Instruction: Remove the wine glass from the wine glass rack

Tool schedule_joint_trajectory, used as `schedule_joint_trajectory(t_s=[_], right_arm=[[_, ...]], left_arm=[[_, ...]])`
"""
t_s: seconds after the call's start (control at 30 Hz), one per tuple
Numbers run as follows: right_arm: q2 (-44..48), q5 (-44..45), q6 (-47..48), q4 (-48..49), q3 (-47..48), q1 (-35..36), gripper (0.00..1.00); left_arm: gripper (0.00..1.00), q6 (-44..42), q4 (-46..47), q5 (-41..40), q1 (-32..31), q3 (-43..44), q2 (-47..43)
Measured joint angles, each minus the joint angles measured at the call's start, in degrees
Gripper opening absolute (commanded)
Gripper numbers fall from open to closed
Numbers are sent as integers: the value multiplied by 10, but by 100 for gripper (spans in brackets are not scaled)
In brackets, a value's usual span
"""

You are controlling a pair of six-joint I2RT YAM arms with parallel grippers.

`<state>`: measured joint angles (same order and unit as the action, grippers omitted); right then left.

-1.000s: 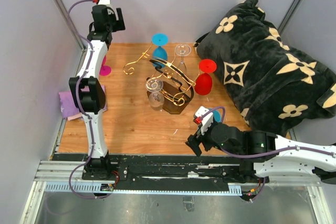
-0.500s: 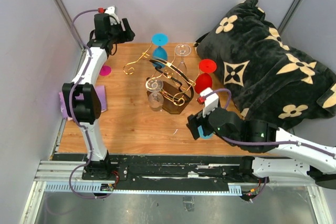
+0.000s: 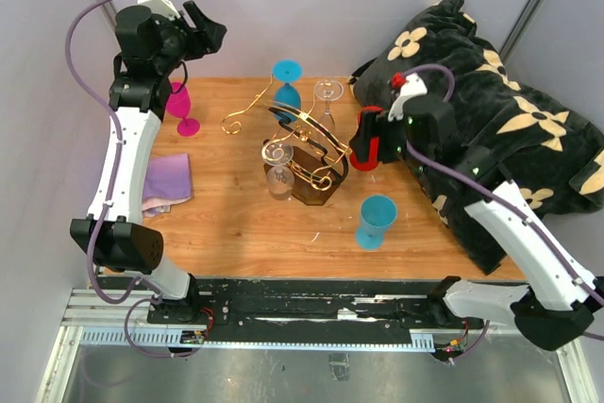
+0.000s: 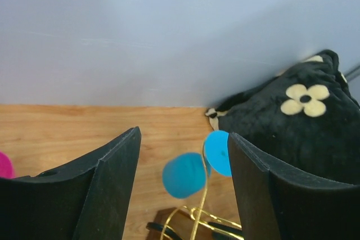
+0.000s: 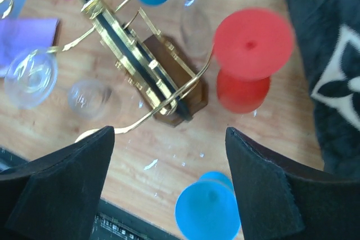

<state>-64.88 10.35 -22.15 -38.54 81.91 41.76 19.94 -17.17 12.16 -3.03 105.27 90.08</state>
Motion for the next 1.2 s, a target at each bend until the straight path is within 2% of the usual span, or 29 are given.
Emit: schedule_joint_trajectory(t_s=[0.17,0.4,0.53,0.63,0.87,1.0,1.1,1.2], right_arm=[[-59,-58,9,-8,60,-115,75],[-136,-156,12,-12,70,-247,67],[-169,-216,9,-4,69,-298,64],[-178,-260,0,15,64,-322,58],[-184,-378,-44,92,10,-351,55],[-193,-418,-60,115,-5,-352,40],[-193,-443,-73,136,-14,-352,24],[-193,-460,-85,155,-17,-352,22]], left_arm=[[68,12,-30,20,-21,-13,-9],[67,26,-57,31,-34,-75,-62],[68,26,-58,31,-47,-109,-110],[68,27,-57,31,-50,-122,-136],[68,29,-55,30,-50,-137,-151],[68,29,-57,28,-50,-142,-151],[68,29,-57,27,-50,-144,-154],[68,29,-56,25,-50,-149,-160]])
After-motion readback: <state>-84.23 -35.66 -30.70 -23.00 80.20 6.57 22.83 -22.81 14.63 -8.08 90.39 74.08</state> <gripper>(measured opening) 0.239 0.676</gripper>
